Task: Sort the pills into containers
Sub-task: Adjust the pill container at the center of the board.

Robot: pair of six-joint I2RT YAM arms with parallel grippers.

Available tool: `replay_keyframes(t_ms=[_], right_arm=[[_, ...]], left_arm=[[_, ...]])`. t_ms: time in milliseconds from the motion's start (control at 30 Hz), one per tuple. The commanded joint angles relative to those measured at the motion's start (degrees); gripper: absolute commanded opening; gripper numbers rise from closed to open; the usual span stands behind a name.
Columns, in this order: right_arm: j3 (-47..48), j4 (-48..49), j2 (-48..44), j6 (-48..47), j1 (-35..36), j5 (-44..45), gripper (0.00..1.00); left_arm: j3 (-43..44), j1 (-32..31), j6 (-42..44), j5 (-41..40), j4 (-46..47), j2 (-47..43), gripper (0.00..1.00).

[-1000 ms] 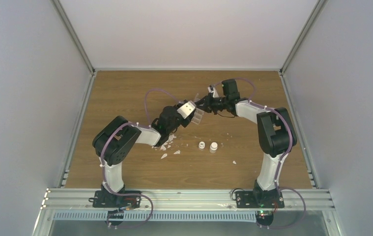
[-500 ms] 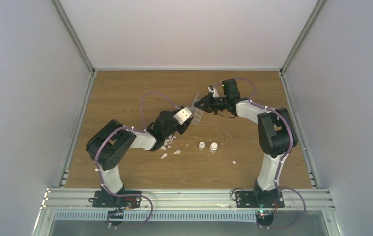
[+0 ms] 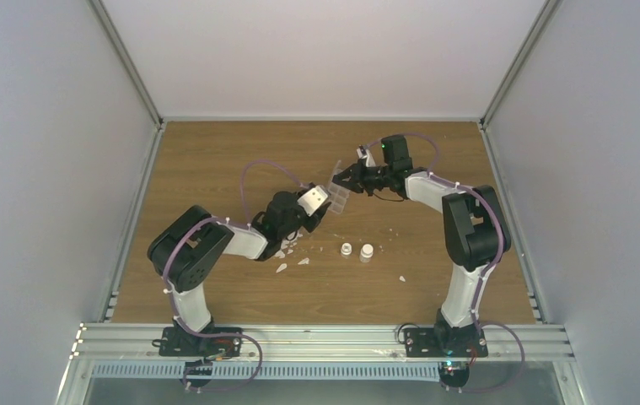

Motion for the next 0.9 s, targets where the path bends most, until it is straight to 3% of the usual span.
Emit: replay_keyframes(t_ms=[0, 300, 367, 500, 633, 700, 767, 867], right_arm=[[1.0, 0.6, -0.6, -0.8, -0.2, -1.7, 0.01], [1.2, 0.6, -0.5, -1.7, 0.0, -2.2, 0.06], [1.1, 0.7, -0.6, -2.3, 0.0, -2.6, 0.13], [1.2, 0.6, -0.8, -3.5, 0.0, -2.2, 0.55], [2.0, -1.6, -0.7, -4.5, 0.1, -1.3, 0.77], [2.0, -2.1, -0.9, -5.1, 0.0, -0.9, 0.94], [1.9, -2.8, -1.8, -6.2, 0.0, 0.7, 0.99], [0.9, -7.2, -6.0, -11.6, -0.1, 11.7, 1.0]], left_arm=[[2.4, 0.0, -0.5, -2.6, 4.0, 1.5, 0.96], [6.5, 2.4, -5.0, 0.7, -0.9, 3.8, 0.68], [6.1, 3.2, -6.2, 2.7, -0.9, 3.9, 0.65], [4.8, 4.1, -7.8, 4.8, -0.2, 3.5, 0.59], [4.0, 5.2, -9.1, 6.3, 0.2, 3.5, 0.52], [3.9, 5.7, -9.7, 7.2, 0.2, 3.7, 0.5], [3.9, 6.4, -10.3, 8.0, 0.1, 3.9, 0.49], [3.6, 7.6, -10.9, 9.5, 0.1, 3.8, 0.47]])
